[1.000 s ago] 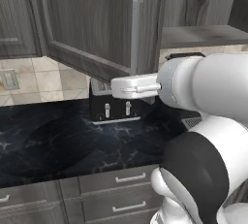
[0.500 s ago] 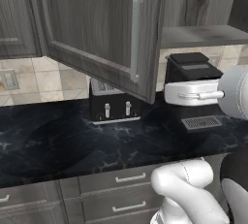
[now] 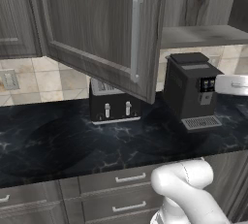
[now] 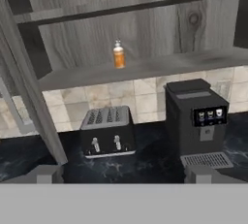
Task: Open the cabinet. Pick the soap dispenser and place it next to the sink. Then close the cabinet.
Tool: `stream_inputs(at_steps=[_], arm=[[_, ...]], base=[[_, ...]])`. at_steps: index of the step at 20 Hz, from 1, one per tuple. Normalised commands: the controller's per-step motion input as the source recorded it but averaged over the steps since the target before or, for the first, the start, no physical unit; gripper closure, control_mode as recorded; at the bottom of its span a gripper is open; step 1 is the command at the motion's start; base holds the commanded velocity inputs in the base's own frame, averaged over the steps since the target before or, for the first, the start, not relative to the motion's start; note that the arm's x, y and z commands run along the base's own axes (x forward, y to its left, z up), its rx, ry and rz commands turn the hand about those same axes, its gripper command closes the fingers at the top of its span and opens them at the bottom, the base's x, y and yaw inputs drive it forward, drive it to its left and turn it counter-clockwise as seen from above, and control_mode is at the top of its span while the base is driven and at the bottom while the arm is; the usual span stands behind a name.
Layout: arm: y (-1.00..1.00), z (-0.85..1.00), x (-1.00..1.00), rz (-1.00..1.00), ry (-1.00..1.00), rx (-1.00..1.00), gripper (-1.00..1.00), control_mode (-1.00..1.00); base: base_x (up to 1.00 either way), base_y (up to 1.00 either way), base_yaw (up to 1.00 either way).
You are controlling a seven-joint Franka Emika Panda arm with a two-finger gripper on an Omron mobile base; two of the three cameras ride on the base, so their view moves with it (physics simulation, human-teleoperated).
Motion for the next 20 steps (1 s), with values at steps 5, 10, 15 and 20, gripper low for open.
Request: stream_inputs(at_steps=[5,10,15,20], arm=[[-0.46,0.0,0.05,-0.05,0.01,0.09,-1.0,-1.0],[-0.1,0.0,0.5,-0.01,0.02,0.18,-1.0,-1.0],[0.0,0.0,0.72,0.0,0.04,0.22,-1.0,-1.0],[0.05,0.0,0.56,0.0,0.04,0.2,-1.0,-1.0]], base=[[0.0,0.0,0.0],[0.0,0.0,0.0],[0.0,0.0,0.0],[0.0,0.0,0.0]])
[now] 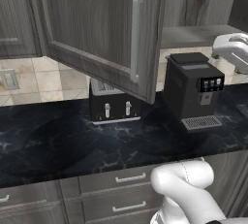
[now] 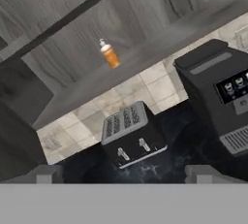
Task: Open the cabinet. Pick the soap dispenser and place it next to the sink. Then close the cabinet.
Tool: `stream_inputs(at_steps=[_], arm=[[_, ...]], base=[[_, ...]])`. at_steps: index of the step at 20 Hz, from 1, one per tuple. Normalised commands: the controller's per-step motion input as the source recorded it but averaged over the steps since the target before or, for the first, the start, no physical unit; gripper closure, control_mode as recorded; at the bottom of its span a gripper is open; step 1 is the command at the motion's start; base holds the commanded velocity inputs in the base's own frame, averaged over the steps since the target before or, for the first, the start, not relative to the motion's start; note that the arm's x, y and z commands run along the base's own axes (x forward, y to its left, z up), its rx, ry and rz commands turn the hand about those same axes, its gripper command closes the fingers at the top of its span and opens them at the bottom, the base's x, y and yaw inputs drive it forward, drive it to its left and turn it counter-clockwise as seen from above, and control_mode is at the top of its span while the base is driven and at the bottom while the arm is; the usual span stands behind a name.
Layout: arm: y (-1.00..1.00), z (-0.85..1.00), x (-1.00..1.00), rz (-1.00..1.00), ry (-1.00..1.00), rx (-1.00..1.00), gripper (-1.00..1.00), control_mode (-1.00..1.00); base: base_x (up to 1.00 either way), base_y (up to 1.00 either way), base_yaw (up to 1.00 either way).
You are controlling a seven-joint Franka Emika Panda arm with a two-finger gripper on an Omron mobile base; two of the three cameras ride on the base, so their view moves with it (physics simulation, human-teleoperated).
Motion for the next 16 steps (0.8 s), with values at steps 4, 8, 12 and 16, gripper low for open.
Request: stream_inputs(at_steps=[4,8,12,16], arm=[[0.15,0.0,0.34,0.01,0.02,0.18,-1.0,-1.0],[0.32,0.0,0.03,0.09,0.0,0.13,-1.0,-1.0],[0.4,0.0,0.0,0.2,0.0,0.1,-1.0,-1.0],[0.33,0.0,0.0,0.28,0.0,0.13,-1.0,-1.0]], base=[[0.0,0.0,0.0],[0.0,0.0,0.0],[0.0,0.0,0.0],[0.0,0.0,0.0]])
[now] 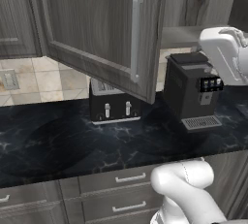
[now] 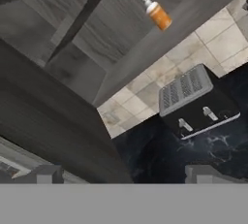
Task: Open the cabinet. Pick the soap dispenser and place it next to the sink. Then close the cabinet.
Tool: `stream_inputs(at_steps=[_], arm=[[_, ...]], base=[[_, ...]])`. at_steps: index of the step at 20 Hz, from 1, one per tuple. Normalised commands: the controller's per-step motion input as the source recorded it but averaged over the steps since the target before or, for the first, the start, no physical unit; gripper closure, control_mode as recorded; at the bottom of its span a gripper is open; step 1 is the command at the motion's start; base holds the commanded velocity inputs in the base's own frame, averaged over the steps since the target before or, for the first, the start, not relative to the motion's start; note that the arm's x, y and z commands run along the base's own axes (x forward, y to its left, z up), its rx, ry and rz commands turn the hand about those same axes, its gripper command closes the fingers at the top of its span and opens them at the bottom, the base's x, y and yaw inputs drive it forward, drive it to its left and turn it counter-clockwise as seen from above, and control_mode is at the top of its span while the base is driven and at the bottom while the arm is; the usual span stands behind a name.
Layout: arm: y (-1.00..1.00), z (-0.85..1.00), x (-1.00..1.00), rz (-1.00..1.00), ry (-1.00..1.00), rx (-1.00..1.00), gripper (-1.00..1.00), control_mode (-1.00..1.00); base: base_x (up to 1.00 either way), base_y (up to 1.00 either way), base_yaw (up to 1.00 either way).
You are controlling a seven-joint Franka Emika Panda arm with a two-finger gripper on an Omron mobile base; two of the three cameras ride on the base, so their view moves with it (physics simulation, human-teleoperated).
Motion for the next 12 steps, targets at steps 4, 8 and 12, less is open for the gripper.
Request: stream_inputs(at_steps=[4,8,12], arm=[[0.08,0.04,0.04,0.34,0.0,0.13,-1.0,-1.0],[0.04,0.0,0.04,0.4,0.02,0.11,-1.0,-1.0],[0.11,0.0,0.0,0.43,0.06,0.09,-1.0,-1.0]], base=[[0.0,0.0,0.0],[0.0,0.0,0.0],[0.0,0.0,0.0]])
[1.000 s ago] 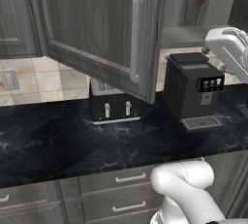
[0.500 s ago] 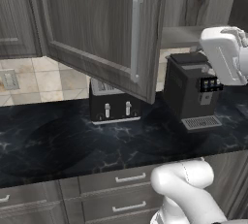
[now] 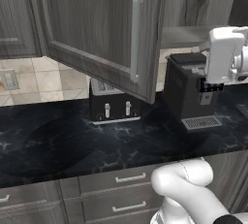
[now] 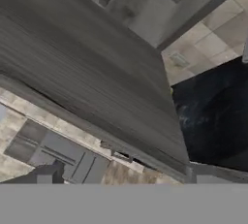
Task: Open the cabinet. Pick the soap dispenser and place it next to the sink. Then close the cabinet.
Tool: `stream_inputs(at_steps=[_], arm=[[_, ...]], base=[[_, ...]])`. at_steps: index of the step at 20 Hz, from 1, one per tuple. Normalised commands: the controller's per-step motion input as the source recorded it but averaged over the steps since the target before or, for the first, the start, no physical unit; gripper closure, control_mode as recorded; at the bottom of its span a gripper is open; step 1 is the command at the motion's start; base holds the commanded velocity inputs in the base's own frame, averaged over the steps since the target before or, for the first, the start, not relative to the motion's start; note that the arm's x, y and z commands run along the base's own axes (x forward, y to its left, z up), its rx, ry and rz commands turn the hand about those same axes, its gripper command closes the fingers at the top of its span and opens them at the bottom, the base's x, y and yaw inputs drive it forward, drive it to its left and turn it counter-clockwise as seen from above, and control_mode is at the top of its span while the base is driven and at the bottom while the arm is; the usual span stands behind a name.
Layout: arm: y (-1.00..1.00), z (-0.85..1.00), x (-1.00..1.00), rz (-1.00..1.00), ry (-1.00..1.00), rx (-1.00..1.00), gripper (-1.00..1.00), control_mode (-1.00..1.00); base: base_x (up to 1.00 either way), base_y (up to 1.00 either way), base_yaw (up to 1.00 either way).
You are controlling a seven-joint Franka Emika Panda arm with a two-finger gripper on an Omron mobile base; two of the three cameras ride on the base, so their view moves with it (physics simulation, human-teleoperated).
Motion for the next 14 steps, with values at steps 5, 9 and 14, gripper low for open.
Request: stream_inputs(at_steps=[5,9,14], arm=[[0.15,0.0,0.0,0.44,0.1,0.06,-1.0,-1.0],[0.25,0.0,0.05,0.33,0.05,0.02,-1.0,-1.0],[0.41,0.0,0.36,0.04,0.0,0.0,-1.0,-1.0]], base=[[0.0,0.0,0.0],[0.0,0.0,0.0],[0.0,0.0,0.0]])
